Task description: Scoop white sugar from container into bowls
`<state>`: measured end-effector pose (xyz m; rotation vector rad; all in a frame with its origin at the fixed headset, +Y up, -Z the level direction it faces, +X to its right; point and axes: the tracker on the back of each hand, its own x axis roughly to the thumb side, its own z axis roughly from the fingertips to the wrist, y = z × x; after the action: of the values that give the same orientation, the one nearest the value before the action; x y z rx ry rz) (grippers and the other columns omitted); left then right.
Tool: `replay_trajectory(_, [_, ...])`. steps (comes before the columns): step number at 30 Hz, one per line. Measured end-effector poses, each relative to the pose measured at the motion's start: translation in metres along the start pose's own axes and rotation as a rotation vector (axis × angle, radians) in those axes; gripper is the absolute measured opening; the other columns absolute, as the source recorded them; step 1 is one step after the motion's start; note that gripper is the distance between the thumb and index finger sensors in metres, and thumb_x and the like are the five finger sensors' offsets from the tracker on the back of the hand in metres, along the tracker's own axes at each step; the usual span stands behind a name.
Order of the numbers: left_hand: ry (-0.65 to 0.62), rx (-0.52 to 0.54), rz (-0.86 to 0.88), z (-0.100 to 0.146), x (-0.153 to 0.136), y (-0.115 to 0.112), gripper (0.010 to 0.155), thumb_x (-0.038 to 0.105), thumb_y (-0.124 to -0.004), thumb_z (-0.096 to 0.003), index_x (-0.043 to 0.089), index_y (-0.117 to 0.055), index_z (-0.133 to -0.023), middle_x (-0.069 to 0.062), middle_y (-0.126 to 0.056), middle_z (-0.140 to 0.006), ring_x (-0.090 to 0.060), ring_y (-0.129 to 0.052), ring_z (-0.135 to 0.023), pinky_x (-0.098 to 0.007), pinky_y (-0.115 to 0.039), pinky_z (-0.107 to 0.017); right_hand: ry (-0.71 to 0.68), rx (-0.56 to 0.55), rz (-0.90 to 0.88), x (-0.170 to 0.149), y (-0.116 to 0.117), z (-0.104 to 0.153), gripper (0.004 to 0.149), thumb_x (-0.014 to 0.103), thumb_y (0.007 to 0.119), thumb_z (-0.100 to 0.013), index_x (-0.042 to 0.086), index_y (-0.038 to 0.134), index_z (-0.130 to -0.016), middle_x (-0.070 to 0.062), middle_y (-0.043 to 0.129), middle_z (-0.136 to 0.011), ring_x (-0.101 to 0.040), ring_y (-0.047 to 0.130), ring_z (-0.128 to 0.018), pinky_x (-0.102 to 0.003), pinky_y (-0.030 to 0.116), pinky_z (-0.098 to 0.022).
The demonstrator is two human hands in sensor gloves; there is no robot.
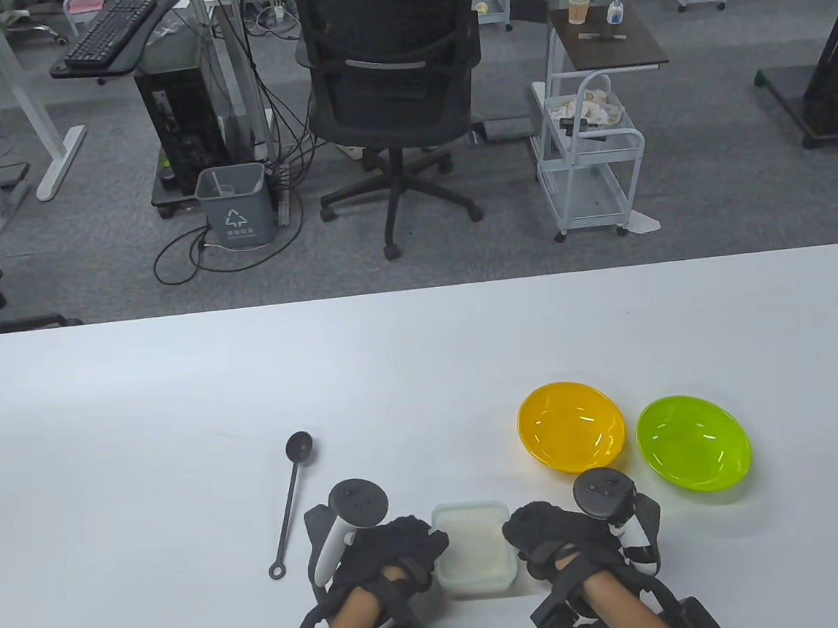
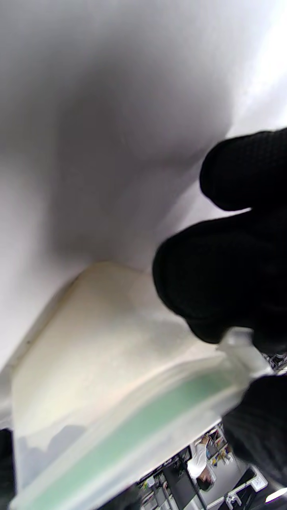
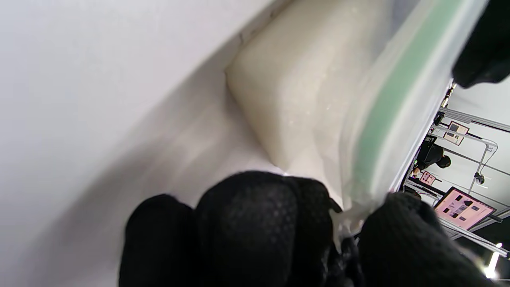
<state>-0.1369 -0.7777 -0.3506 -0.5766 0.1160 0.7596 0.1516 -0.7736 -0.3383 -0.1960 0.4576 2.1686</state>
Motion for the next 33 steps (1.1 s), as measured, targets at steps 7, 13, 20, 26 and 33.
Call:
replay_trajectory(7, [-0.029, 0.07, -0.058, 0.003, 0.003, 0.002, 0.056, 0.061, -0.079, -0.0366, 0.033, -0.075, -0.085, 0.016, -0.095, -0.068, -0.002, -0.107, -0.044, -0.04, -0.084, -0.055, -0.07, -0.119, 0.156, 0.01, 0.003, 0.009, 0.049, 0.048, 0.079, -0.047, 0.023, 0.074, -0.089, -0.006, 0.092, -0.069, -0.016, 0.098, -0.04, -0.042, 0.078, -0.052])
replay_trajectory(13, [-0.043, 0.103, -0.098, 0.006, 0.005, 0.0, 0.057, 0.061, -0.078, -0.0376, 0.033, -0.074, -0.087, 0.015, -0.093, -0.07, -0.004, -0.106, -0.047, -0.041, -0.083, -0.057, -0.11, -0.18, 0.239, 0.014, 0.005, 0.013, 0.05, 0.049, 0.078, -0.047, 0.023, 0.074, -0.089, -0.007, 0.092, -0.07, -0.017, 0.099, -0.041, -0.043, 0.078, -0.053])
replay_trajectory(20, [-0.066, 0.153, -0.165, 0.01, 0.009, -0.001, 0.057, 0.062, -0.076, -0.0383, 0.033, -0.073, -0.088, 0.013, -0.093, -0.072, -0.006, -0.107, -0.05, -0.042, -0.082, -0.058, -0.149, -0.227, 0.32, 0.017, 0.007, 0.017, 0.051, 0.05, 0.077, -0.047, 0.023, 0.075, -0.089, -0.008, 0.092, -0.071, -0.018, 0.099, -0.042, -0.043, 0.078, -0.053])
replay_trajectory(26, [-0.091, 0.219, -0.273, 0.016, 0.017, -0.002, 0.058, 0.061, -0.075, -0.039, 0.032, -0.073, -0.089, 0.011, -0.093, -0.076, -0.01, -0.107, -0.055, -0.044, -0.08, -0.06, -0.2, -0.265, 0.412, 0.023, 0.008, 0.02, 0.051, 0.051, 0.077, -0.047, 0.023, 0.075, -0.09, -0.009, 0.092, -0.073, -0.02, 0.1, -0.046, -0.044, 0.077, -0.055])
replay_trajectory(33, [-0.172, 0.289, -0.463, 0.023, 0.031, -0.003, 0.079, 0.063, -0.075, -0.0393, 0.03, -0.052, -0.107, 0.003, -0.073, -0.104, -0.018, -0.095, -0.084, -0.05, -0.069, -0.072, -0.286, -0.297, 0.506, 0.03, 0.004, 0.026, 0.061, 0.051, 0.077, -0.047, 0.025, 0.064, -0.101, -0.011, 0.081, -0.093, -0.028, 0.095, -0.071, -0.051, 0.067, -0.067])
